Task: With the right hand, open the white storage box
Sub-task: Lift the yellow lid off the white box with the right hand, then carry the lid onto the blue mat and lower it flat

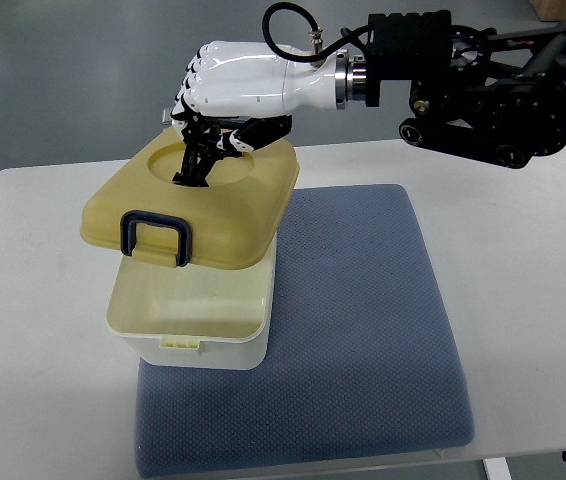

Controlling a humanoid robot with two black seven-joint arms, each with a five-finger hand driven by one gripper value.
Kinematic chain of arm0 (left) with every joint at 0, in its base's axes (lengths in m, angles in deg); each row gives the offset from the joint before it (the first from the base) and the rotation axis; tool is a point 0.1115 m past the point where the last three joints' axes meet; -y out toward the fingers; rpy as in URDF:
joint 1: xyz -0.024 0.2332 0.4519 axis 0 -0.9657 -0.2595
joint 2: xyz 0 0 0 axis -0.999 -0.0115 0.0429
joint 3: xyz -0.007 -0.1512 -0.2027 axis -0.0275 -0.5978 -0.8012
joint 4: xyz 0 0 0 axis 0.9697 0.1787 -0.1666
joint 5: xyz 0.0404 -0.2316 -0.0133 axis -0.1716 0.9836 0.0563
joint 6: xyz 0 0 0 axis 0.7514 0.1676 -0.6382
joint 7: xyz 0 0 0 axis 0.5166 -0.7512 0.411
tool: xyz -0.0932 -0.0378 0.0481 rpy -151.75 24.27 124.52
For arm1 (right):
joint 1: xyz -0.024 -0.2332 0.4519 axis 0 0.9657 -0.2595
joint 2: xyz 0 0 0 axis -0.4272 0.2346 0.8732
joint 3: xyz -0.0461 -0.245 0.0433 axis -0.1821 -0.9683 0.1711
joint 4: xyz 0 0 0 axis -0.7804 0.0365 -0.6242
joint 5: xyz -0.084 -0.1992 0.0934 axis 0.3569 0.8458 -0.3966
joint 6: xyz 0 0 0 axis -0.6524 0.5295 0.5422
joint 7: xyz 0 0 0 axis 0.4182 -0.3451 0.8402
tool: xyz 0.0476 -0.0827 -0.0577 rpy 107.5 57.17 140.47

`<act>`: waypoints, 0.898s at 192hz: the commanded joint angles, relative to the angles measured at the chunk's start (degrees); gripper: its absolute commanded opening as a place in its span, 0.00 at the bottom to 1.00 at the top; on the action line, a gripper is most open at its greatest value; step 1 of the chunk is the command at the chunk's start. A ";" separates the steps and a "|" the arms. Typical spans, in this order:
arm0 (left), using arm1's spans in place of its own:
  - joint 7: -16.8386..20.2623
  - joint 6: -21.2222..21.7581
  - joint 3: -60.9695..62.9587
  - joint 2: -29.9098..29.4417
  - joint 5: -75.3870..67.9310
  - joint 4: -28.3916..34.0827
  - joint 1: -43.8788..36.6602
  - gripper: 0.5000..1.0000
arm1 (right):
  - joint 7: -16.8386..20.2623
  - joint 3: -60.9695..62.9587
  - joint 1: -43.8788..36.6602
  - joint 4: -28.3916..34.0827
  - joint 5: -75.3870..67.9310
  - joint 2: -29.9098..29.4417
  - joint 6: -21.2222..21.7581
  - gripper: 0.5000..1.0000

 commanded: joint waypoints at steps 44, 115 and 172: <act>0.01 -0.01 0.09 0.00 0.00 0.01 0.08 1.00 | 0.00 0.18 4.75 0.03 0.35 8.23 -0.71 0.00; -0.08 -0.01 0.00 0.00 0.00 0.01 -0.01 1.00 | 0.00 1.06 14.15 -0.05 0.88 14.55 -4.22 0.00; 0.01 -0.01 0.00 0.00 0.00 -0.08 -0.01 1.00 | 0.00 5.98 21.53 -0.58 1.40 19.21 -4.40 0.00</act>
